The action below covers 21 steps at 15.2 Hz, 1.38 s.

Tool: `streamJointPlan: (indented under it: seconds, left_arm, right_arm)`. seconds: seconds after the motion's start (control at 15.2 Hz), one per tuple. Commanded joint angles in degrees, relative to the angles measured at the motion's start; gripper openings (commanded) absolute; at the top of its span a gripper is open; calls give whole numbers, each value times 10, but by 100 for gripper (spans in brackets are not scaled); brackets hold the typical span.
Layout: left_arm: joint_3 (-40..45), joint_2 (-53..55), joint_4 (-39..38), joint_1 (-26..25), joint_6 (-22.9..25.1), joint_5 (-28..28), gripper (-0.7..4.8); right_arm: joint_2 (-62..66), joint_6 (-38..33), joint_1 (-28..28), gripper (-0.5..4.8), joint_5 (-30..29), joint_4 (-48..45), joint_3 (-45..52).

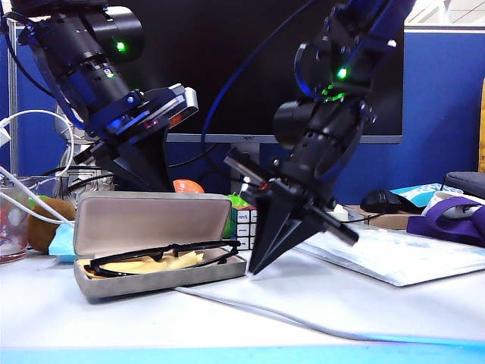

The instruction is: Pick up the glasses, fold the temples of the glasses, place the glasses into the glasses case, and finally close the glasses case.

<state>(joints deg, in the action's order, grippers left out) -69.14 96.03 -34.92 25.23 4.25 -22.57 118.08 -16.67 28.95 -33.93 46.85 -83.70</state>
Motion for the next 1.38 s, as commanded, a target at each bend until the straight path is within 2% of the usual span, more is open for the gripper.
streamJointPlan:
  seconds: [0.07, 0.72, 0.92, 1.38]
  left_arm:
    - [4, 0, -23, 1, 3, -10, -7]
    - [4, 19, -36, 2, 17, -12, -7]
    - [4, 32, -38, 3, 24, -34, -7]
    - [3, 38, -31, 23, 28, -36, -6]
  right_arm:
    - [5, -16, 2, -1, -8, -27, -1]
    - [5, -60, 3, -1, -23, -82, -1]
    - [5, -61, 4, -1, -22, -85, -1]
    - [5, -73, 4, -1, -22, -105, -1]
